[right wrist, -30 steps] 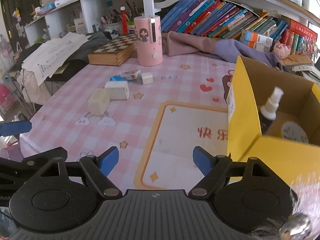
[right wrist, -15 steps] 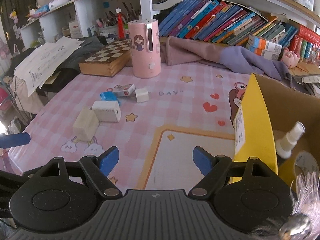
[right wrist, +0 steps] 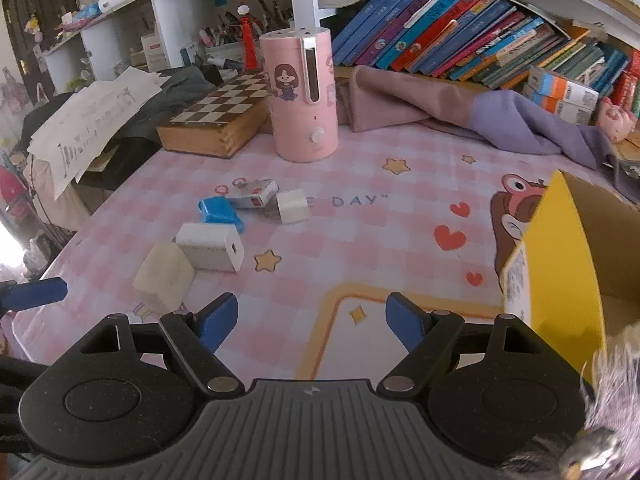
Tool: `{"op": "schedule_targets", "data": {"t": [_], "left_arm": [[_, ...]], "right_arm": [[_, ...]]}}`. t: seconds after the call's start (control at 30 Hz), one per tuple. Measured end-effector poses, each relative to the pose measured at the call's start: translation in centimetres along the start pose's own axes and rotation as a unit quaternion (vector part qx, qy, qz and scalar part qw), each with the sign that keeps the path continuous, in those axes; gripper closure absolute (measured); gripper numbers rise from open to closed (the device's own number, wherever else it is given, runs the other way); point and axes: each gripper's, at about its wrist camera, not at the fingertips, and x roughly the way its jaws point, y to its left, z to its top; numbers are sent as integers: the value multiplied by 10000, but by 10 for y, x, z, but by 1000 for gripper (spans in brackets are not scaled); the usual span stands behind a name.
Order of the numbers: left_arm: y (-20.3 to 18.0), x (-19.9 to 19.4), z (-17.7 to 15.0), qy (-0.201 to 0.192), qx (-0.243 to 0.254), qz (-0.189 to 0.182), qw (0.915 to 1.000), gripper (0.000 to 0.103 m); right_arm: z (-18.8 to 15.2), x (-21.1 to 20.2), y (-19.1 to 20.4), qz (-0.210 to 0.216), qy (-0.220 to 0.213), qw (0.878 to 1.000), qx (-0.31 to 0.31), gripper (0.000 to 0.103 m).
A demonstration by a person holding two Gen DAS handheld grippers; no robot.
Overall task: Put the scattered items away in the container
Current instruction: 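Move the left tool to the white roll and close on it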
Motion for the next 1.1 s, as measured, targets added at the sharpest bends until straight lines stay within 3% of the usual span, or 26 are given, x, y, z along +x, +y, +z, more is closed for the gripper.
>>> {"op": "schedule_targets", "data": {"t": [0.07,0.13,0.2,0.37,0.5,0.9,1.1], "left_arm": [[4,9,3,21,-107,28,9999,15],[8,21,7,119,-202,1,9997,35],[12,34,9,262,-294,-25,9992,44],[14,61,12,524,-387,-54,9979,55],[11,73,9,669,-272,-77,9974,75],[45,27,-5,721,-929,-37,9931,78],[52,2,-10,628,-879,183,9940,78]], "right_arm": [[5,4,0,45,-12,10000,-19,23],[9,8,1,80,-25,10000,-49,23],[13,12,2,104,-20,9999,-84,23],[17,20,3,134,31,9998,-163,23],[21,25,3,149,50,9998,-152,23],[30,50,34,601,243,9976,-232,23],[39,73,56,687,283,9970,-214,25]]}}
